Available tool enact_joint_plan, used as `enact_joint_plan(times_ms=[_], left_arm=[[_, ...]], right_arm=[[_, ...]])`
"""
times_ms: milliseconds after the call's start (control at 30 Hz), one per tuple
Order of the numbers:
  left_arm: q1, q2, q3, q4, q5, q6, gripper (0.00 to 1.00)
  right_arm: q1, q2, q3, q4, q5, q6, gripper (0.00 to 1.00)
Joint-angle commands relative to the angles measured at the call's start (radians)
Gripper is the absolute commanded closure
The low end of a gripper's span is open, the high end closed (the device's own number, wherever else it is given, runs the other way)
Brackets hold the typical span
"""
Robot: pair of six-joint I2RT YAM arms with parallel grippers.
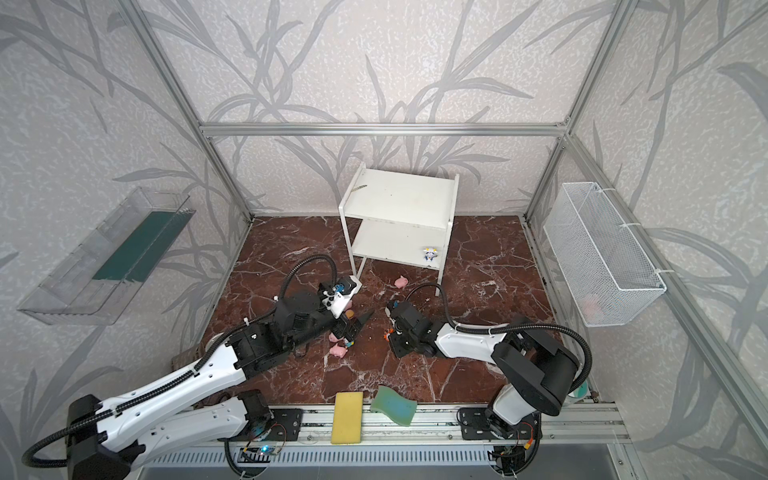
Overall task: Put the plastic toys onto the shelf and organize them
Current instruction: 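Lift the orange figurine with the right gripper toward the left gripper, then close the left gripper on the orange crab-hat figurine held by the right gripper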
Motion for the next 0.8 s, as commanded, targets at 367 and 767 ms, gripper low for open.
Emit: enact_joint_plan(times_ms=[367, 767], left_arm=[[-0.001, -0.052, -0.116, 0.086, 0.174, -0.180, 0.01], [0.003, -0.006, -0.077, 0.087, 0.356, -0.176, 0.04]], right_arm=[[-0.004, -0.293, -0.173, 0.347, -0.155, -0.017, 0.81], [-0.004, -0.536, -0.251, 0.450, -0.242, -0.044, 0.81]])
